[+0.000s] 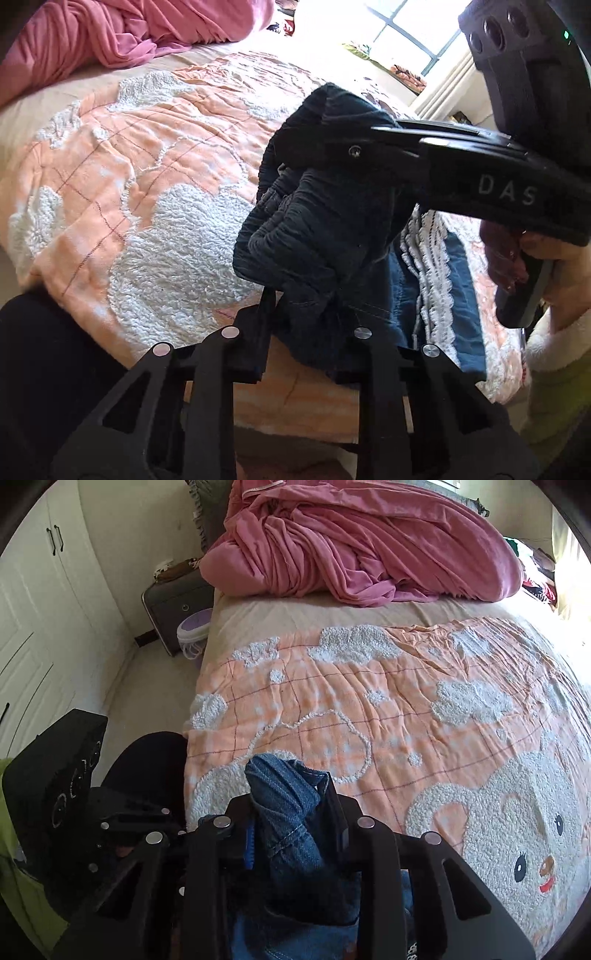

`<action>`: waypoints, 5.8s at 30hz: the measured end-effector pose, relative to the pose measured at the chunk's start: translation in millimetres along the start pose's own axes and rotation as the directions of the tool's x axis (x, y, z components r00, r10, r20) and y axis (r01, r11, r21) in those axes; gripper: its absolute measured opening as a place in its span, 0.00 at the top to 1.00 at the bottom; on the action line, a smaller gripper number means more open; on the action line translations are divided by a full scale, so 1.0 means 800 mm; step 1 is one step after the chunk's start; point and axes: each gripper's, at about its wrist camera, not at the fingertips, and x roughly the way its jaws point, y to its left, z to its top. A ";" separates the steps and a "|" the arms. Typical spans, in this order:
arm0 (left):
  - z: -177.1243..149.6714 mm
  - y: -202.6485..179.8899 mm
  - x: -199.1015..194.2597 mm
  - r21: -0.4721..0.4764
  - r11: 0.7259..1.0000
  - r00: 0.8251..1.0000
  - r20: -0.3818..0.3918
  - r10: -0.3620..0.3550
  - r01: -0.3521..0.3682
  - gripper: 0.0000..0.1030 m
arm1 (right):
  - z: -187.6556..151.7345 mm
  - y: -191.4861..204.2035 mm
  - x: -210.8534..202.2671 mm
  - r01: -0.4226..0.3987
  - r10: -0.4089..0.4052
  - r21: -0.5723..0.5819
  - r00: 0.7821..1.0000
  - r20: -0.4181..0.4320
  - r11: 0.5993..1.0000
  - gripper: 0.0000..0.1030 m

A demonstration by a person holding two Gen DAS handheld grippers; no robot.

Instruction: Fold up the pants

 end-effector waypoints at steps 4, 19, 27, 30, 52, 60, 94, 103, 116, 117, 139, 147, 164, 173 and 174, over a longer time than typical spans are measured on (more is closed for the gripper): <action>0.000 -0.003 -0.006 0.009 1.000 1.000 0.011 0.002 -0.002 0.85 | 0.004 -0.004 -0.005 0.001 0.000 -0.003 1.000 0.008 1.000 0.73; 0.008 -0.005 -0.022 -0.011 1.000 0.999 0.042 -0.002 0.002 0.41 | 0.003 -0.011 -0.047 0.004 -0.004 0.002 0.998 0.065 1.000 0.74; 0.033 -0.039 -0.015 0.006 0.991 0.990 0.044 -0.134 0.134 0.89 | -0.006 -0.027 -0.080 -0.002 0.001 0.006 0.991 0.135 1.000 0.74; 0.038 -0.081 -0.019 0.112 0.990 0.992 0.078 -0.098 0.089 0.89 | -0.022 -0.045 -0.114 -0.005 0.002 0.015 0.980 0.198 1.000 0.74; -0.034 -0.218 0.046 0.429 0.901 0.998 -0.019 -0.058 0.060 0.89 | -0.211 -0.112 -0.186 0.000 -0.040 0.135 0.954 0.296 0.991 0.71; -0.057 -0.230 0.060 0.464 0.883 0.997 -0.052 -0.051 0.069 0.88 | -0.252 -0.120 -0.188 0.039 -0.097 0.222 0.963 0.252 0.974 0.58; -0.073 -0.205 0.034 0.543 0.836 0.995 -0.091 -0.040 0.083 0.57 | -0.269 -0.111 -0.148 0.116 -0.138 0.567 0.990 -0.005 0.815 0.63; -0.064 -0.191 0.038 0.534 0.845 0.996 -0.088 0.021 0.030 0.57 | -0.272 -0.105 -0.142 0.181 -0.226 0.508 0.974 0.028 0.842 0.62; -0.052 -0.189 0.027 0.518 0.855 0.997 -0.067 0.027 0.012 0.45 | -0.284 -0.088 -0.198 0.203 -0.349 0.583 0.925 0.148 0.787 0.29; -0.049 -0.189 0.025 0.517 0.856 0.998 -0.060 0.024 0.010 0.42 | -0.287 -0.088 -0.203 0.204 -0.360 0.601 0.921 0.150 0.773 0.27; -0.008 -0.178 0.066 0.513 0.854 0.994 -0.006 0.106 -0.088 0.25 | -0.349 -0.092 -0.162 0.139 -0.333 0.755 0.936 0.110 0.641 0.24; -0.012 -0.165 0.090 0.510 0.855 0.992 -0.027 0.124 -0.093 0.19 | -0.354 -0.093 -0.149 0.111 -0.317 0.770 0.940 0.123 0.629 0.24; -0.059 -0.141 0.069 0.513 0.856 0.995 -0.034 0.091 -0.061 0.17 | -0.305 -0.101 -0.178 0.116 -0.317 0.741 0.939 0.136 0.661 0.24; -0.069 -0.141 0.065 0.532 0.844 0.996 -0.018 0.091 -0.067 0.17 | -0.212 -0.133 -0.119 0.160 -0.175 0.610 0.984 -0.035 0.776 0.48; -0.070 -0.141 0.063 0.536 0.842 0.996 -0.016 0.088 -0.066 0.17 | -0.210 -0.134 -0.103 0.162 -0.136 0.584 0.987 -0.089 0.796 0.57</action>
